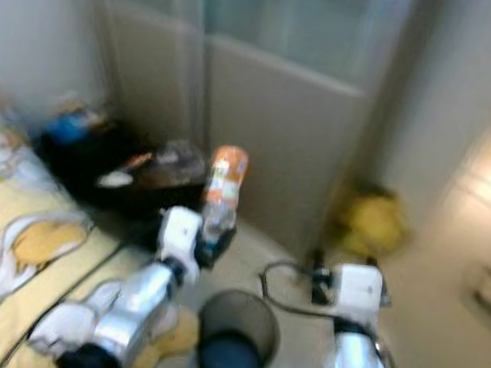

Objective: Clean up the room

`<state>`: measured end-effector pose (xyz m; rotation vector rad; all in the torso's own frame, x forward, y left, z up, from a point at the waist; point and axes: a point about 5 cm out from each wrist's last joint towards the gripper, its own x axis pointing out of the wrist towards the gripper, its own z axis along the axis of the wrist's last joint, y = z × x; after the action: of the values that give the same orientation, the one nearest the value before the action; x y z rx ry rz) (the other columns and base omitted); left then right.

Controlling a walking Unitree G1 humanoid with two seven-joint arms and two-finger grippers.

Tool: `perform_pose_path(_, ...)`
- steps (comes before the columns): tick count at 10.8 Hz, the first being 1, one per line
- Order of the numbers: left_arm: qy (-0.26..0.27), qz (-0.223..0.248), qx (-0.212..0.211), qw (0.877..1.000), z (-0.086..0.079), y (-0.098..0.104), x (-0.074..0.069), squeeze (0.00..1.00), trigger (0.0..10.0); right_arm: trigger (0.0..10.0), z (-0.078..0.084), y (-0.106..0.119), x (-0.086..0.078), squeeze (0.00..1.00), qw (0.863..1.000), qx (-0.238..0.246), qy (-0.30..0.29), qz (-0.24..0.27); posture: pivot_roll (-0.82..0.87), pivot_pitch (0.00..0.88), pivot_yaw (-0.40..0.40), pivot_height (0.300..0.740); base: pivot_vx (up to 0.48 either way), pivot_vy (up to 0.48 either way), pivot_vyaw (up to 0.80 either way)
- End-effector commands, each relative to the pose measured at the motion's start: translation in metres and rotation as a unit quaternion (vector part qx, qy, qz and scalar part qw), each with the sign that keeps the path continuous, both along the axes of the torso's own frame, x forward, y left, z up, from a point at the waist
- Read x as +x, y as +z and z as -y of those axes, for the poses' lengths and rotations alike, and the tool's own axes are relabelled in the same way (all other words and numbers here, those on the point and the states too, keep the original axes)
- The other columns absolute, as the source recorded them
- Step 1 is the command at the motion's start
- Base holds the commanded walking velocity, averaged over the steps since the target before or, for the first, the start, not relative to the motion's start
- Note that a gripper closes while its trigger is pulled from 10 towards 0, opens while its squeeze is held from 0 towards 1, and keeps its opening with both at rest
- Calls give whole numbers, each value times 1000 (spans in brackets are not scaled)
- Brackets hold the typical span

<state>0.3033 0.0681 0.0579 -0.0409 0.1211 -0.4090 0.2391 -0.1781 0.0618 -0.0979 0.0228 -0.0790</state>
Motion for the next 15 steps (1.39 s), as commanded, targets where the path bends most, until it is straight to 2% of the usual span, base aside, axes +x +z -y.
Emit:
perform_pose_path(1,-11,-17,4,1000,15,-2,0,0,10000,10000,8,-3,-9,0,1000,-11,-10,-11,8,1,29,740,337,-337,519)
perform_pose_path(2,-13,-20,18,1000,19,-6,-2,0,10000,10000,8,-7,-17,0,1000,-8,-13,-26,-2,22,33,740,382,-285,0)
perform_pose_path(3,-40,-46,43,997,26,-18,-8,0,10000,10000,9,-7,-26,0,999,-9,-13,-29,-12,54,34,740,0,0,0)
perform_pose_path(4,-75,-71,49,993,37,-27,-15,0,10000,10000,11,-8,-35,0,999,-11,-22,-34,-39,92,39,740,0,0,0)
perform_pose_path(5,-101,-96,77,987,46,-40,-24,0,10000,10000,12,-7,-48,0,999,-12,-34,-38,-59,121,48,740,0,0,0)
perform_pose_path(6,-92,-118,135,980,45,-51,-27,0,10000,10000,12,-7,-68,0,998,-9,-49,-50,-104,191,55,740,0,0,0)
perform_pose_path(7,-79,-122,167,975,42,-55,-26,0,10000,10000,12,-6,-90,0,996,-8,-60,-66,-134,223,60,740,0,0,0)
perform_pose_path(8,-78,-126,180,972,45,-54,-24,0,10000,10000,15,-9,-112,0,994,-9,-68,-90,-184,260,67,740,0,0,0)
perform_pose_path(9,-64,-122,188,972,45,-48,-15,0,10000,10000,13,-4,-127,0,993,-8,-72,-98,-217,285,72,740,0,0,0)
perform_pose_path(10,-41,-117,193,973,41,-44,-8,459,10000,10000,10,2,-131,0,993,-8,-69,-99,-229,294,74,740,0,0,0)
perform_pose_path(11,-27,-111,204,972,39,-40,-3,1000,10000,10000,6,6,-132,0,993,-10,-61,-99,-234,295,76,740,0,0,0)
perform_pose_path(12,-25,-107,231,967,37,-41,-3,1000,10000,10000,5,7,-131,0,993,-9,-60,-100,-232,292,78,740,0,0,0)
perform_pose_path(14,-22,-147,240,959,30,-53,-10,1000,10000,10000,5,6,-128,0,993,-4,-55,-107,-212,276,73,740,0,0,0)
perform_pose_path(15,-30,-166,242,955,27,-60,-17,0,10000,10000,4,5,-121,0,993,-4,-48,-104,-196,256,72,740,0,0,0)
